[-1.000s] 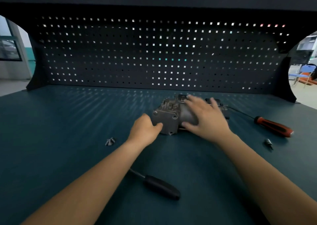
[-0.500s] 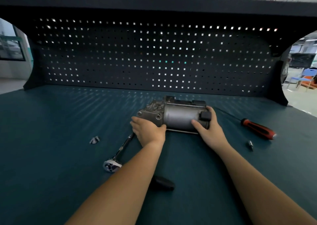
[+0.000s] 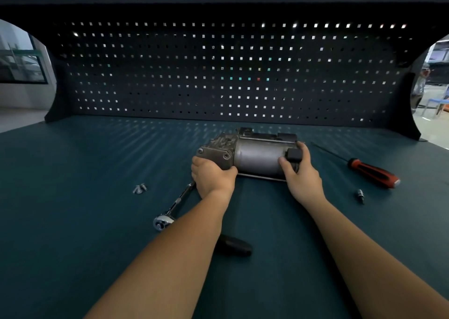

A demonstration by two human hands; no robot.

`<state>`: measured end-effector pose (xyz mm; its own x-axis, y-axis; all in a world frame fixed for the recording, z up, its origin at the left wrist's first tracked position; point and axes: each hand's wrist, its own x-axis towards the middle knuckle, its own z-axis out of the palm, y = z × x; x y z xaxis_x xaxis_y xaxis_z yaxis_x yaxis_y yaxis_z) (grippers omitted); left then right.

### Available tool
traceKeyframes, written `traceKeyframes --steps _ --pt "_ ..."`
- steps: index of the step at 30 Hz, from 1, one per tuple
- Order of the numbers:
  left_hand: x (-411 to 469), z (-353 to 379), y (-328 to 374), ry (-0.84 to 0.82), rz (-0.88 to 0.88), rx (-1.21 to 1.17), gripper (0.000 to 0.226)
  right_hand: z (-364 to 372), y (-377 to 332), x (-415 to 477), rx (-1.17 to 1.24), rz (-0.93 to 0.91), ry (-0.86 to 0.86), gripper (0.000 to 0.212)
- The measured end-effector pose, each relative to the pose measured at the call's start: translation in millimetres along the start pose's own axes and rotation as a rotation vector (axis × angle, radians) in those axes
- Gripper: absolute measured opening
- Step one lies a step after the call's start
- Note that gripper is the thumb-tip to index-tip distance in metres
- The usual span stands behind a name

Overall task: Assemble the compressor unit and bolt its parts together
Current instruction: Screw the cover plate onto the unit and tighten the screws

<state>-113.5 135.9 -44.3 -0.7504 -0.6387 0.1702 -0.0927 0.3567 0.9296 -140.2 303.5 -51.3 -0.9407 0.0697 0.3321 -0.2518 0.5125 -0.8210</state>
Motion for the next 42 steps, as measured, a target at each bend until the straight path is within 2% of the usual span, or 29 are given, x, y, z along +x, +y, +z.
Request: traceKeyframes --steps 11,20,31,42 --pt "3.3 -1.3 -0.9 -0.012 -0.003 0.049 0.087 2.5 -5.8 -4.0 -0.023 0.017 0.027 0.061" --pt "1.6 -4.2 -4.2 -0.047 0.059 0.131 0.104 1.2 -6.7 -6.1 -0.026 -0.007 0.020 0.062" --pt "3.5 -5.5 -2.7 -0.032 0.024 0.085 0.089 3.7 -7.4 -6.4 -0.041 -0.005 0.027 0.062" --pt "-0.8 -6.8 -1.4 -0.044 0.050 0.143 0.097 4.2 -6.6 -5.6 -0.040 -0.006 0.028 0.061"
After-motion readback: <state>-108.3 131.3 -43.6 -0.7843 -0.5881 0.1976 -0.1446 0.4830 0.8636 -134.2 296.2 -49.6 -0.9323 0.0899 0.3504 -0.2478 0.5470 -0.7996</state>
